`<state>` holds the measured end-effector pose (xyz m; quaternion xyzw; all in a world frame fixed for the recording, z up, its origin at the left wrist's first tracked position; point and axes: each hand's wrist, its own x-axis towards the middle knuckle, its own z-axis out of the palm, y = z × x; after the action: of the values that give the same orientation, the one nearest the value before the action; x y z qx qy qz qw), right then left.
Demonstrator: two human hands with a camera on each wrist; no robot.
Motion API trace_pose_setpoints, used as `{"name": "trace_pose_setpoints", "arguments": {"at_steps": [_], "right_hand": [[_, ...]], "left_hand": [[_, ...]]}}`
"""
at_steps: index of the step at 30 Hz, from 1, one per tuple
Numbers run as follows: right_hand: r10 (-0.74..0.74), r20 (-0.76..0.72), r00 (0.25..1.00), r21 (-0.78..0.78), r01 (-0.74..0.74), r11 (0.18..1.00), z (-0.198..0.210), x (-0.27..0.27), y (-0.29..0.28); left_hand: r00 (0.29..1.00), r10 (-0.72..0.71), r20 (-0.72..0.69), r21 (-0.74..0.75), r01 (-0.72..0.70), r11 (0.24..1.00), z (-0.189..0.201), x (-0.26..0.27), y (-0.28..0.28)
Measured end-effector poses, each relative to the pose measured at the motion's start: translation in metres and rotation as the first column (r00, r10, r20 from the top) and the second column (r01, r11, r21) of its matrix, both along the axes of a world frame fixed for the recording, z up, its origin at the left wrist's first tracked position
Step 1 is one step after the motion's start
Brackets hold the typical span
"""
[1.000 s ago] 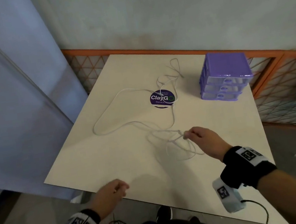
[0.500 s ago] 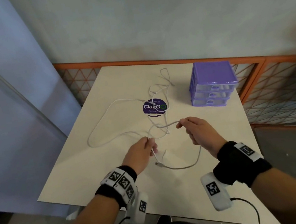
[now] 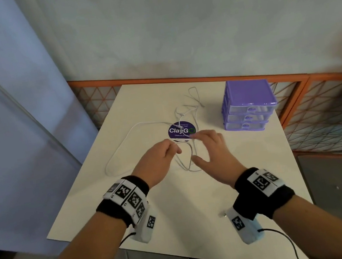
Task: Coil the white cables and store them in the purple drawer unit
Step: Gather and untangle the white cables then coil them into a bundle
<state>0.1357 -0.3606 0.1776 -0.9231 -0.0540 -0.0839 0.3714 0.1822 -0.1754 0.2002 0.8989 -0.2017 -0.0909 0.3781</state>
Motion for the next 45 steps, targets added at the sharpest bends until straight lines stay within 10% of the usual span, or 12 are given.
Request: {"name": "trace_pose_setpoints", "arguments": {"at_steps": [5, 11, 17, 23, 29, 38, 45], "right_hand": [[0.119, -0.319, 0.94, 0.593, 0.1, 0.799, 0.012, 0.012, 0.015], [0.243, -0.454, 0.857, 0.651, 0.133, 0.747, 0.005, 0.009, 0.02], [0.192, -0.376, 0.907, 0.528, 0.039, 0.848, -0.008, 0.005, 0.032], [0.226, -0.43, 0.874, 0.533, 0.044, 0.845, -0.024, -0.004, 0.031], [-0.03, -0.534, 0.845, 0.236, 0.182, 0.954, -0.047, -0.004, 0.0], [-0.052, -0.801, 0.596, -0.049, 0.022, 0.999, -0.079, 0.02, -0.017], [-0.146, -0.83, 0.539, 0.105, 0.407, 0.907, -0.096, 0.072, -0.003]], "left_hand": [[0.999, 0.036, 0.038, 0.03, -0.037, 0.999, -0.01, 0.004, 0.014], [0.939, 0.098, 0.331, 0.184, -0.166, 0.969, -0.022, 0.0, 0.029], [0.928, 0.237, -0.287, -0.268, -0.315, 0.91, -0.019, -0.012, 0.021], [0.702, 0.073, -0.709, -0.618, -0.667, 0.416, -0.01, -0.002, 0.012], [0.617, 0.067, -0.784, -0.606, -0.785, 0.13, -0.013, 0.028, 0.023], [0.598, 0.07, -0.798, -0.6, -0.8, 0.002, -0.033, 0.045, 0.034], [0.635, 0.109, -0.765, -0.587, -0.757, 0.287, -0.044, 0.045, 0.041]]}}
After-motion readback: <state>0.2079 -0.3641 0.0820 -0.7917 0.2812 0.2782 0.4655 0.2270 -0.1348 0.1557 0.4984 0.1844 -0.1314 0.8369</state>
